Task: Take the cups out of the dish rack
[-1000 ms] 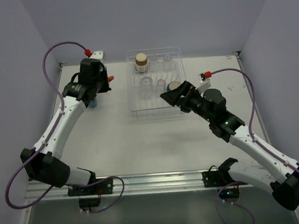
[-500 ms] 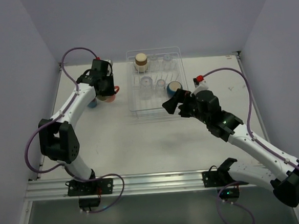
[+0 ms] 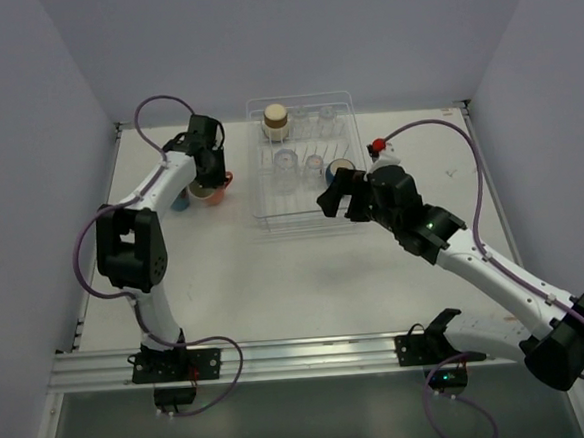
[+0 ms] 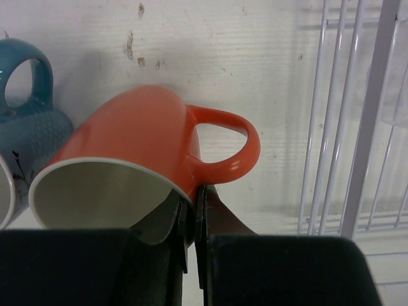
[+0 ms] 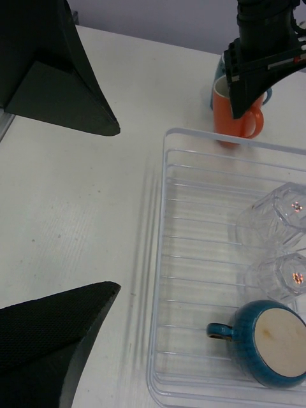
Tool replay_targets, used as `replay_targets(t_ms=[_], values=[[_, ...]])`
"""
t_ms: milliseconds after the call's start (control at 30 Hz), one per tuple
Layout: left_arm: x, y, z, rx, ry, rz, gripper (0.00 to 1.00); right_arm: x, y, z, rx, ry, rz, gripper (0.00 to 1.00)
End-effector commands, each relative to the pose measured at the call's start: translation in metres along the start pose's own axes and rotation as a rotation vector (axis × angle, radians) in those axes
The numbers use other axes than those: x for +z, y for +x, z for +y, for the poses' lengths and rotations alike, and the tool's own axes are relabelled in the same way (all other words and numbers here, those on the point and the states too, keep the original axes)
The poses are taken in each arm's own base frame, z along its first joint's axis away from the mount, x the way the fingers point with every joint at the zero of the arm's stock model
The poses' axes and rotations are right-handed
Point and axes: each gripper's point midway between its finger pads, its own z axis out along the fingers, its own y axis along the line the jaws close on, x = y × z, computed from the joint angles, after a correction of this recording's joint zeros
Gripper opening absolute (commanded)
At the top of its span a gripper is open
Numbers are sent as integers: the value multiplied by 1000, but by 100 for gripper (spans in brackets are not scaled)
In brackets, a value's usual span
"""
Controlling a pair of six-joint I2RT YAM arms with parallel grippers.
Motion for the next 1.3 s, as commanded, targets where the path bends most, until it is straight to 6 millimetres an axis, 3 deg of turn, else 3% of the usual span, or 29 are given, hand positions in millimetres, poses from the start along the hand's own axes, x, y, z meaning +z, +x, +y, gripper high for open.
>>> replay_targets(t_ms=[0, 167, 333, 500, 567, 667, 700, 733, 800, 900, 1000, 1033, 1067, 1100, 1200, 1233, 1267], values=[[-8, -41, 5, 20, -31, -115, 8, 0, -20, 1, -65, 42, -35, 99], [-4, -45, 10, 21, -64, -119, 34, 9, -24, -3, -123, 89, -20, 99], [-1, -44, 12, 27, -77, -106, 38, 15, -31, -1, -161, 111, -17, 99], [-15, -54, 10, 21, -70, -149, 41, 28, -32, -7, -214, 157, 5, 97], [-31, -63, 6, 10, -45, -188, 46, 38, -31, -13, -240, 195, 19, 97], [-64, -79, -4, -9, 21, -285, 67, 54, -31, -20, -265, 235, 38, 98], [-75, -86, -7, -17, 41, -321, 79, 58, -33, -23, -270, 256, 34, 98], [-96, -92, -12, -26, 75, -368, 84, 65, -30, -28, -285, 274, 49, 98], [-118, -101, -17, -34, 118, -434, 95, 72, -37, -31, -285, 289, 43, 95], [-160, -107, -25, -42, 194, -534, 100, 84, -36, -41, -276, 322, 59, 86], [-198, -98, -41, -42, 326, -605, 100, 101, -31, -49, -254, 357, 77, 80], [-223, -93, -47, -44, 384, -644, 100, 106, -31, -52, -252, 376, 72, 76], [-222, -83, -48, -42, 406, -642, 100, 116, -29, -55, -250, 393, 79, 73], [-245, -76, -51, -36, 452, -681, 100, 121, -29, -56, -238, 404, 77, 69], [-251, -44, -57, -17, 512, -684, 100, 135, -31, -67, -205, 452, 63, 58], [-271, -32, -61, 4, 542, -722, 100, 139, -30, -68, -195, 456, 64, 53], [-274, -24, -61, 12, 551, -732, 100, 143, -31, -69, -188, 464, 59, 51]])
